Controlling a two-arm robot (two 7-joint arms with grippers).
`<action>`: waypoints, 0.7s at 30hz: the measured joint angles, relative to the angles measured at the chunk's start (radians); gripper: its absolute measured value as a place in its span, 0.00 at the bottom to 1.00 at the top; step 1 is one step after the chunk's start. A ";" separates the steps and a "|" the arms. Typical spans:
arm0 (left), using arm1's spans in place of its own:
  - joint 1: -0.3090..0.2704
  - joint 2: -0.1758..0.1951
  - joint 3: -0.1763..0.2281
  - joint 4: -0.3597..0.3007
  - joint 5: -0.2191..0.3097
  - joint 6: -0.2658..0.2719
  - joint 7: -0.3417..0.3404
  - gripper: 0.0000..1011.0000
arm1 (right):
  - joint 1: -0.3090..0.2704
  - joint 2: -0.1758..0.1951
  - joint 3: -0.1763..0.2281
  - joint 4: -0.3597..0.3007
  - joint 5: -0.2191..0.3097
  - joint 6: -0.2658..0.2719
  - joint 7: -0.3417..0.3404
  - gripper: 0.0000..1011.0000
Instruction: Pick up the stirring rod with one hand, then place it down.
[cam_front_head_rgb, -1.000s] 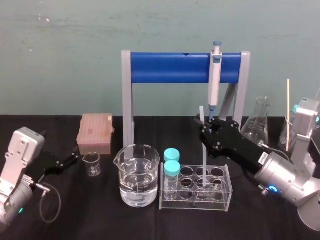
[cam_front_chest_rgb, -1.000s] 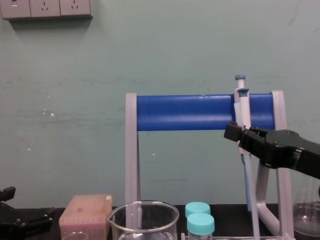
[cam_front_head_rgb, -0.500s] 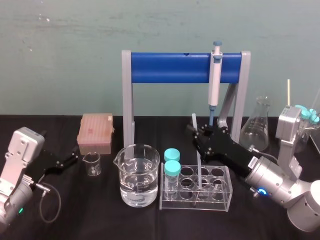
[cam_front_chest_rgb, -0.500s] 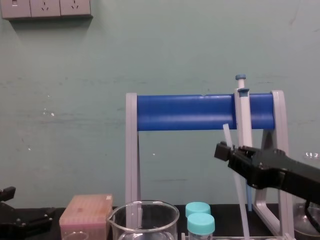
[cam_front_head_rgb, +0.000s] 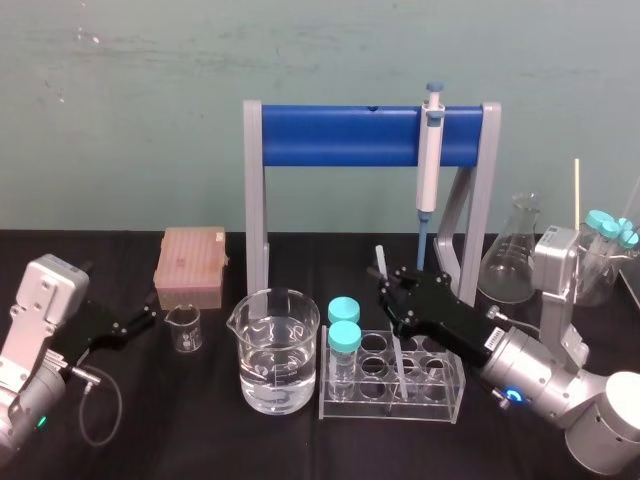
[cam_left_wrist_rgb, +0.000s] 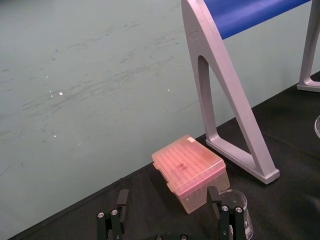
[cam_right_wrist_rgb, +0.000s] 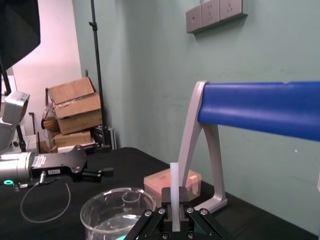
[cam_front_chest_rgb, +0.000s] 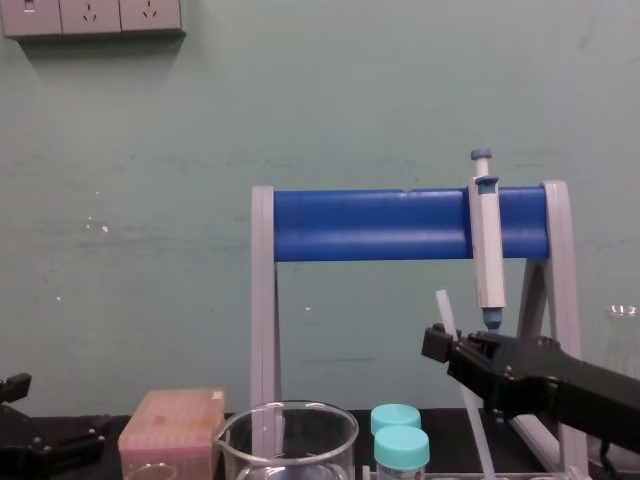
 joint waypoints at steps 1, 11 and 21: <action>0.000 0.000 0.000 0.000 0.000 0.000 0.000 0.99 | -0.001 -0.001 -0.001 0.003 -0.003 0.004 -0.002 0.07; 0.000 0.000 0.000 0.000 0.000 0.000 0.000 0.99 | -0.007 -0.004 -0.002 0.009 -0.020 0.016 -0.015 0.07; 0.000 0.000 0.000 0.000 0.000 0.000 0.000 0.99 | -0.008 -0.003 -0.003 0.007 -0.024 0.018 -0.018 0.07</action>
